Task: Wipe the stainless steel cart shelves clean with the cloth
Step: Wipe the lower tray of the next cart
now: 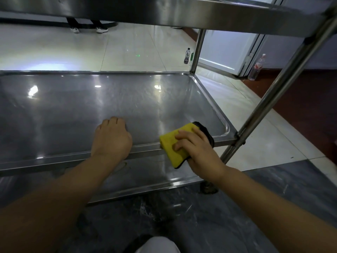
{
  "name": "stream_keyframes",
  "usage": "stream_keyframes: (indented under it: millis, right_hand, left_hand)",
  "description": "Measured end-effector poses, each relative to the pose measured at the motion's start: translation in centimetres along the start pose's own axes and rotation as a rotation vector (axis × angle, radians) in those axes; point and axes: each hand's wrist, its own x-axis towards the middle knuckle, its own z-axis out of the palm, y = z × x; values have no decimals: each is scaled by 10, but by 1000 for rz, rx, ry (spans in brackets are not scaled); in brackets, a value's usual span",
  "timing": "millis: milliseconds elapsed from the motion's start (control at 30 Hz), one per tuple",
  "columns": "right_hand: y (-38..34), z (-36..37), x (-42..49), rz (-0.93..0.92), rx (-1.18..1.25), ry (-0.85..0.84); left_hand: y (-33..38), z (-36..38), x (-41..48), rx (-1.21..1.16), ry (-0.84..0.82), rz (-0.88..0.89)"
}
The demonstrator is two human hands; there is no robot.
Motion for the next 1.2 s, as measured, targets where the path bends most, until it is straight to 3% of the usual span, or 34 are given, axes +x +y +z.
stream_keyframes:
  millis: [100, 167, 233, 300, 367, 433, 500, 567, 733, 867, 1067, 1200]
  right_hand:
    - [22, -17, -4, -132, -141, -81]
    - [36, -33, -12, -100, -247, -150]
    - [42, -52, -18, 60, -237, -230]
    - [33, -65, -21, 292, -80, -267]
    - [24, -58, -18, 482, 11, -135]
    - [15, -40, -10, 599, -213, -21]
    - [5, -19, -5, 576, -403, -6]
    - [0, -7, -1, 500, -369, -18]
    - [20, -15, -17, 85, -338, -135]
    - [54, -53, -37, 183, -367, -203]
    - [51, -44, -32, 249, -453, -79]
    - [30, -19, -22, 231, -374, 1]
  left_hand:
    - [-1, 1, 0, 4, 16, 15]
    - [-1, 1, 0, 5, 17, 6]
    - [-1, 1, 1, 9, 7, -2]
    - [1, 1, 1, 15, -7, -3]
    - [1, 0, 1, 20, -19, -6]
    - [2, 0, 1, 16, -18, -9]
    - [2, 0, 0, 9, -14, -8]
    - [2, -1, 0, 4, -14, -10]
    - [2, -2, -2, -10, -3, -3]
    - [2, -1, -2, -8, 3, -2]
    - [4, -1, 0, 12, 2, -9]
    - [5, 1, 0, 36, 3, -5]
